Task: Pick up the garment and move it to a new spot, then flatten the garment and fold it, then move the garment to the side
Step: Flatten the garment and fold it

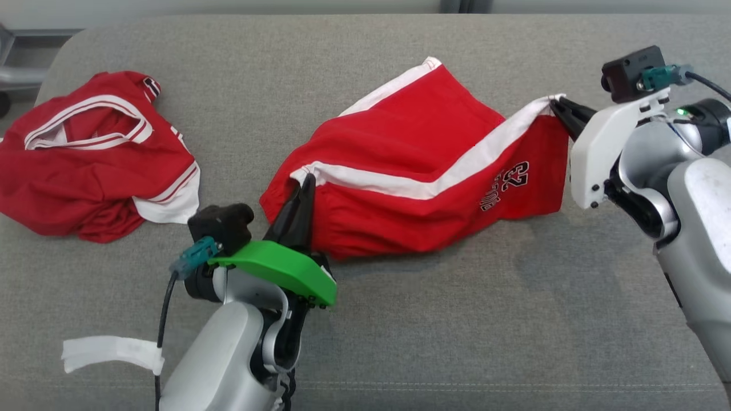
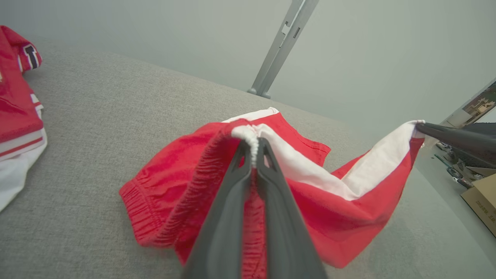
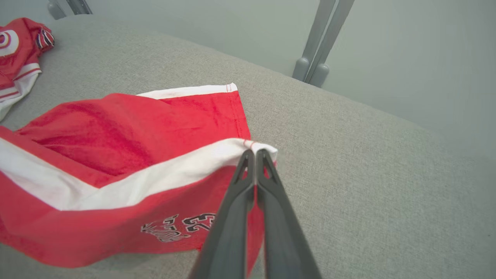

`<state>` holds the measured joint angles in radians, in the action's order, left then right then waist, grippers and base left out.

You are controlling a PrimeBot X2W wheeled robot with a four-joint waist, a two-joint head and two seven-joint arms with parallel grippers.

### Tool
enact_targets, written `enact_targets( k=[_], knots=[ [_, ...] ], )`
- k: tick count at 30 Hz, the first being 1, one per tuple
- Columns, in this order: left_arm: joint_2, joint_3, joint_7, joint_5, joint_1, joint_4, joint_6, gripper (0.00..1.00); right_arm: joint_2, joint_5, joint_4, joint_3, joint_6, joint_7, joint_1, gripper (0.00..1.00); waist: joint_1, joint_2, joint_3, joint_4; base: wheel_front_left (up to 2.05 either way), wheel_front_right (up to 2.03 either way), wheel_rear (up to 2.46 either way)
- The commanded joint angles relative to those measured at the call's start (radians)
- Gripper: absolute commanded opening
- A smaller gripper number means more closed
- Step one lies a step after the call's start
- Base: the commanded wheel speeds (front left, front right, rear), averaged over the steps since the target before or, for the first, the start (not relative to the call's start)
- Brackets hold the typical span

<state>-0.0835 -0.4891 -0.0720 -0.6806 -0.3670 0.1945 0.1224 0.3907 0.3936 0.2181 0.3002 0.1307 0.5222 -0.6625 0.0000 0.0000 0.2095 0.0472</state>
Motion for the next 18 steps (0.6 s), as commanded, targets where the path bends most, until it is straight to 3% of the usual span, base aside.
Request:
enact_targets(
  k=[1, 8, 18],
  knots=[
    [0.005, 0.010, -0.016, -0.011, -0.040, 0.020, -0.009, 0.00, 0.005, -0.006, 0.035, 0.018, 0.000, -0.025, -0.043, 0.00, 0.0000, 0.0000, 0.054, 0.040, 0.00, 0.00, 0.00],
    [0.026, 0.023, -0.063, -0.075, -0.157, 0.102, -0.030, 0.00, 0.004, 0.005, 0.188, 0.091, 0.000, -0.101, -0.203, 0.00, 0.0000, 0.0000, 0.103, 0.069, 0.00, 0.00, 0.00],
    [0.032, 0.018, -0.105, -0.153, -0.252, 0.183, -0.030, 0.00, -0.002, 0.025, 0.316, 0.162, 0.000, -0.155, -0.360, 0.00, 0.0000, 0.0000, 0.123, 0.083, 0.00, 0.00, 0.00]
  ],
)
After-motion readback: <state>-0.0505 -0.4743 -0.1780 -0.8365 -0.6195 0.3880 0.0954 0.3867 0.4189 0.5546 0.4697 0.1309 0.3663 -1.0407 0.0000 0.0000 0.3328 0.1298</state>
